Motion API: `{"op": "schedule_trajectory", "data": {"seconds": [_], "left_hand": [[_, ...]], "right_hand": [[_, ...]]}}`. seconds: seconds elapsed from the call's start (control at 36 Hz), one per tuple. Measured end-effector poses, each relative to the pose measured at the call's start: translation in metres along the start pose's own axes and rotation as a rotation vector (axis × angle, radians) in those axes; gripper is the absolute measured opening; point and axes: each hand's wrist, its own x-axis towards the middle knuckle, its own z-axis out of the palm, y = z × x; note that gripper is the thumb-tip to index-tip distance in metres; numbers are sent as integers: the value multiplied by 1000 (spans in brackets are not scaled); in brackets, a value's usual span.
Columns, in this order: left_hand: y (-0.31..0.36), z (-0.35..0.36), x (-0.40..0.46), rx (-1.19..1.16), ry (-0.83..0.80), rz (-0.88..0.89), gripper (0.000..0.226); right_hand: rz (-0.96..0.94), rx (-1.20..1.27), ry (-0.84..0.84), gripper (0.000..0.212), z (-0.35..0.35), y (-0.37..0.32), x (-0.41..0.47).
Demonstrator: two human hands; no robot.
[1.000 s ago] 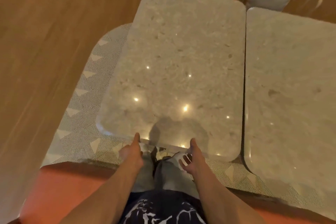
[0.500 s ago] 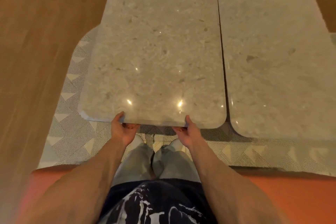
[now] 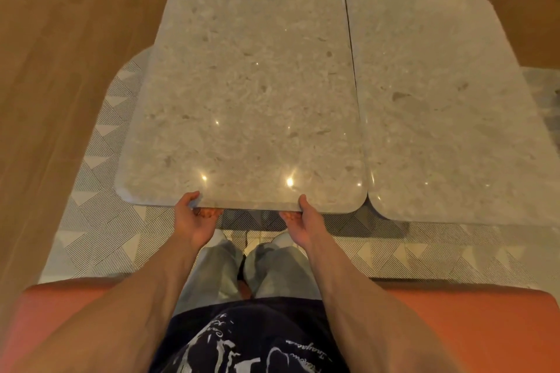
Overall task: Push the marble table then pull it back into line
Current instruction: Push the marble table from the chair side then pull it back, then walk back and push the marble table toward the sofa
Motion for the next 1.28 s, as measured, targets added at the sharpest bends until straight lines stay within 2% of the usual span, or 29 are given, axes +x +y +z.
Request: {"op": "schedule_trajectory", "data": {"seconds": [0.11, 0.22, 0.39, 0.47, 0.53, 0.58, 0.64, 0.69, 0.75, 0.81, 0.86, 0.97, 1.11, 1.28], "left_hand": [[-2, -4, -7, 17, 1, -10, 10], [-4, -9, -12, -5, -8, -31, 14], [-5, -13, -17, -25, 29, -37, 31], [0, -13, -20, 26, 58, -58, 37], [8, -15, -22, 191, 104, -92, 27], [21, -17, -26, 541, 171, -89, 21], [35, -15, -29, 836, 226, -15, 24], [46, -1, -28, 983, 307, 170, 32], [55, 27, -22, 1020, 322, 290, 34], [57, 66, -19, 1027, 170, 279, 27], [53, 110, -18, 1077, -3, 266, 23], [36, 202, -23, 1153, -264, 363, 21], [5, 304, -54, 1093, -553, 483, 26], [-16, 389, -97, 1020, -888, 614, 26]], "right_hand": [[7, 0, 1, 38, -7, 3, -4], [17, 15, -6, 40, -14, 7, -4], [28, -2, 14, 40, -18, 8, -8], [31, -21, 33, 40, -17, 5, -12], [41, -73, 43, 38, -18, 2, -13], [45, -298, 59, 30, -18, -5, -16], [36, -671, 104, 24, -22, -16, -25], [31, -950, 127, 19, -18, -33, -36], [-17, -1061, 144, 16, -6, -52, -44], [-114, -1030, 125, 15, 13, -71, -49], [-198, -885, 35, 19, 35, -90, -55], [-469, -684, -103, 24, 76, -144, -78], [-823, -528, -167, 25, 119, -228, -131], [-1179, -400, -183, 29, 140, -298, -210]]}}
